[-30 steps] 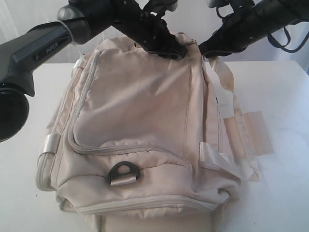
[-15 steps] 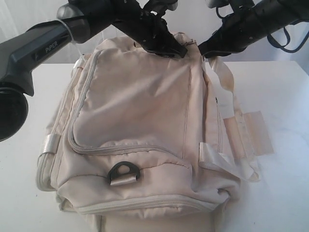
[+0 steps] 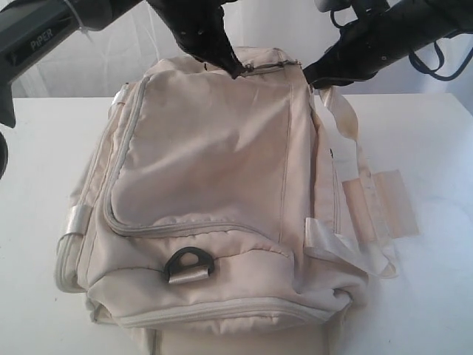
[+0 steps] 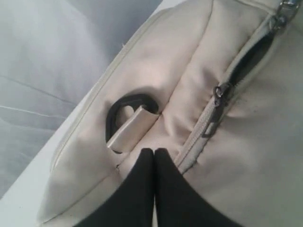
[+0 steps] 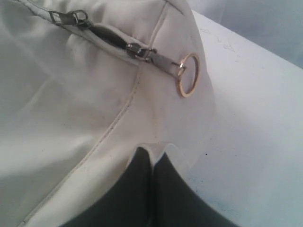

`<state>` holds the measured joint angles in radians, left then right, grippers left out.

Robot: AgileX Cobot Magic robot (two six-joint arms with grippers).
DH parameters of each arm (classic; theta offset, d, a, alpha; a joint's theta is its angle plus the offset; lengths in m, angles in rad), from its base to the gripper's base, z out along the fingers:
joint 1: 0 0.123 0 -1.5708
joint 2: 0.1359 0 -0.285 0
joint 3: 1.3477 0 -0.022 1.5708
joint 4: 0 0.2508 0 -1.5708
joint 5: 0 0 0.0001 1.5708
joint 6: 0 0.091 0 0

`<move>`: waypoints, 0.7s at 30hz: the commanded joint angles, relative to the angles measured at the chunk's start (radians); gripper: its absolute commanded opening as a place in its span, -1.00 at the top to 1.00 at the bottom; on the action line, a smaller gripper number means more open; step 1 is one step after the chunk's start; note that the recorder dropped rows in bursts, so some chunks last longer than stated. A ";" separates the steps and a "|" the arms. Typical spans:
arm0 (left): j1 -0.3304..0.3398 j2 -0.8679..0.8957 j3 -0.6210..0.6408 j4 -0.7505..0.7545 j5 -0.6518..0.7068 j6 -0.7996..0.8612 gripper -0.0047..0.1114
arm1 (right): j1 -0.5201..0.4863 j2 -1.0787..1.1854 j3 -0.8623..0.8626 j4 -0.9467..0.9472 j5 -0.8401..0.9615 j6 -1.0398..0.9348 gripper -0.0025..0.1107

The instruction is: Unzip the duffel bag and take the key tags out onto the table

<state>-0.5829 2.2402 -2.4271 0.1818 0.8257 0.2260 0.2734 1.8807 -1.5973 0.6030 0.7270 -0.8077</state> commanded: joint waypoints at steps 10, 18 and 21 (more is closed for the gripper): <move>0.003 -0.017 -0.006 -0.264 -0.039 0.478 0.09 | -0.005 -0.034 -0.012 0.033 -0.031 0.014 0.96; 0.003 0.020 -0.006 -0.264 -0.049 0.508 0.09 | -0.005 -0.034 -0.012 0.033 -0.031 0.014 0.96; 0.003 0.038 -0.006 -0.264 -0.045 0.564 0.09 | -0.005 -0.034 -0.012 0.033 -0.031 0.014 0.96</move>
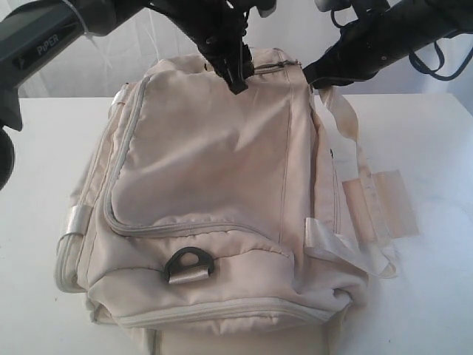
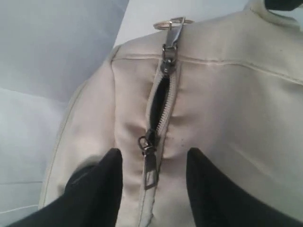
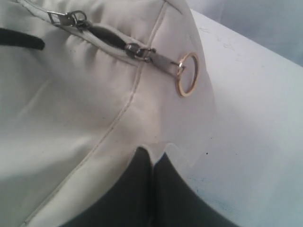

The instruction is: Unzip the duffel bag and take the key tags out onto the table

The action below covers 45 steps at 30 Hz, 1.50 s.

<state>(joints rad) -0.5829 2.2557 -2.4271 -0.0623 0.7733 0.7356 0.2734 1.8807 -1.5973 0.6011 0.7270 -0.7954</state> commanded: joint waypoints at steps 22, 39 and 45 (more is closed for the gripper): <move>0.003 0.048 -0.006 0.043 -0.019 0.075 0.73 | -0.005 -0.034 -0.012 0.035 -0.031 0.002 0.96; 0.003 0.000 -0.006 0.226 0.049 -0.074 0.92 | -0.005 -0.034 -0.012 0.035 -0.036 0.002 0.96; 0.003 -0.023 -0.006 0.231 0.103 -0.074 0.92 | -0.005 -0.034 -0.012 0.035 -0.036 0.002 0.96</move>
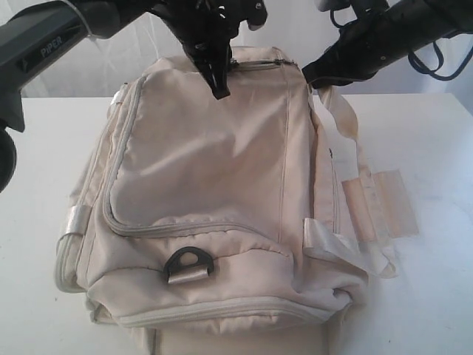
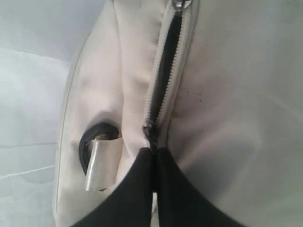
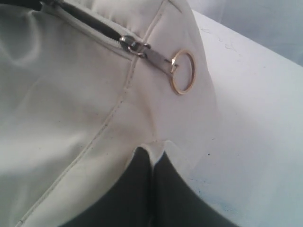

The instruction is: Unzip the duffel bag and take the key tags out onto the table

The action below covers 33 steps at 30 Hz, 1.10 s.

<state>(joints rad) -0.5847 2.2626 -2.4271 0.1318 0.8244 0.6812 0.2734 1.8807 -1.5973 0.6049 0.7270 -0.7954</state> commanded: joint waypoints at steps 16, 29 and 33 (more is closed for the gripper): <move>0.037 -0.067 -0.006 0.171 0.183 -0.125 0.92 | -0.005 -0.034 -0.012 0.031 -0.036 0.002 0.96; 0.095 -0.108 -0.006 0.166 0.298 -0.166 0.92 | -0.005 -0.034 -0.012 0.031 -0.036 -0.001 0.96; 0.115 -0.110 -0.006 0.164 0.342 -0.184 0.92 | -0.005 -0.034 -0.012 0.031 -0.036 -0.004 0.96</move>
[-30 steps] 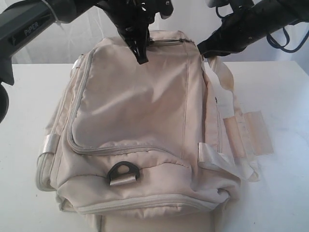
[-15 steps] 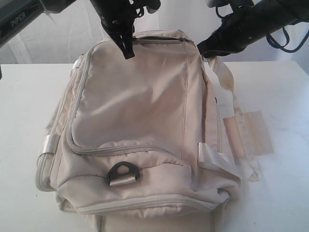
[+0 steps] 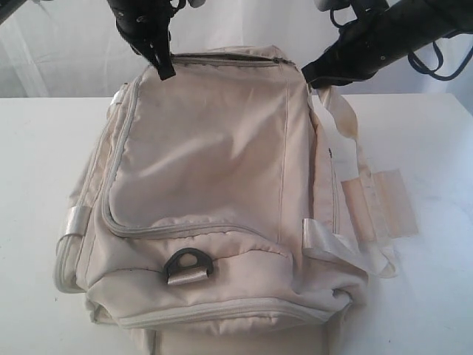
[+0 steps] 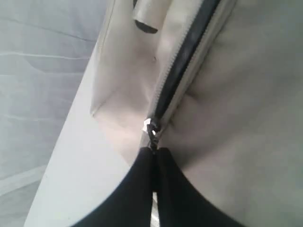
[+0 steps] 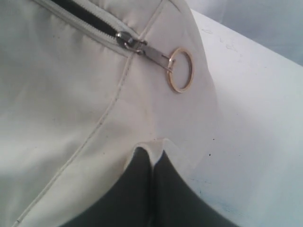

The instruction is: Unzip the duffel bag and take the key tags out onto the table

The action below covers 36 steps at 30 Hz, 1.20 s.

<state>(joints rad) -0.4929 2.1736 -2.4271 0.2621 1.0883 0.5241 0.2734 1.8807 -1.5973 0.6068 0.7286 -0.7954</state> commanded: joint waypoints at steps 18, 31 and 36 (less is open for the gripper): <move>0.052 -0.021 -0.006 -0.047 0.133 -0.054 0.92 | -0.005 -0.034 -0.012 0.029 -0.065 -0.014 0.95; 0.052 -0.021 -0.006 -0.142 0.133 -0.049 0.92 | 0.052 -0.099 -0.012 0.146 -0.030 -0.309 0.12; 0.052 -0.021 -0.006 -0.142 0.133 -0.046 0.92 | 0.125 -0.075 -0.012 0.164 -0.125 -0.605 0.12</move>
<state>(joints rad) -0.4451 2.1728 -2.4271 0.1312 1.1312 0.4801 0.3635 1.7906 -1.6047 0.7560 0.6562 -1.2387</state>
